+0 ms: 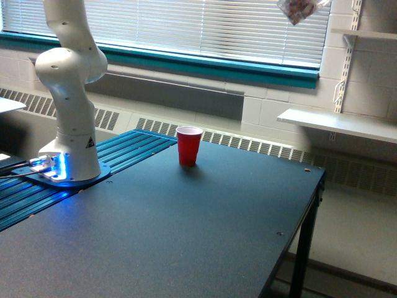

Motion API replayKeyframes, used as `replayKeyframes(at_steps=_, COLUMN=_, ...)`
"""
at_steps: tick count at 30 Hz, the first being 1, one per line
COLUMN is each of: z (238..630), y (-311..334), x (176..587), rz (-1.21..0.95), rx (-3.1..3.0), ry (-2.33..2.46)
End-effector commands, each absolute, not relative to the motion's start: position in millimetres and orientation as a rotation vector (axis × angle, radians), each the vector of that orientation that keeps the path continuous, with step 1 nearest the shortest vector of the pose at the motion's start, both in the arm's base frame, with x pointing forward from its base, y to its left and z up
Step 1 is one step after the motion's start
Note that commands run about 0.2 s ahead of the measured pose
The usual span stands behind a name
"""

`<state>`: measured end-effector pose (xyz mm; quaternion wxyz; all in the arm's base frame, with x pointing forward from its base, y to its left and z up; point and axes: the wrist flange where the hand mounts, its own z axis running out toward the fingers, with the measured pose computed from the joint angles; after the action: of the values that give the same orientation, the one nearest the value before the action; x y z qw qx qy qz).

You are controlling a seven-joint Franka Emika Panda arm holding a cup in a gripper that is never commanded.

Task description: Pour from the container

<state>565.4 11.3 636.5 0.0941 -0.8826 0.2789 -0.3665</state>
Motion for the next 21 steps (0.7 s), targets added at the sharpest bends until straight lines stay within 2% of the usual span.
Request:
replayKeyframes(at_steps=1, z=579.4, y=14.5, x=561.1, rz=-0.929, rx=-2.693, ry=0.845)
replayKeyframes(at_steps=5, z=555.5, y=38.9, x=552.3, rz=-0.859, rx=-2.758, ry=0.784)
replayKeyframes(at_steps=10, z=547.3, y=79.1, x=540.9, rz=-0.815, rx=-2.804, ry=0.703)
replayKeyframes(at_steps=21, z=521.2, y=65.7, x=493.0, rz=-0.676, rx=-2.764, ry=0.903)
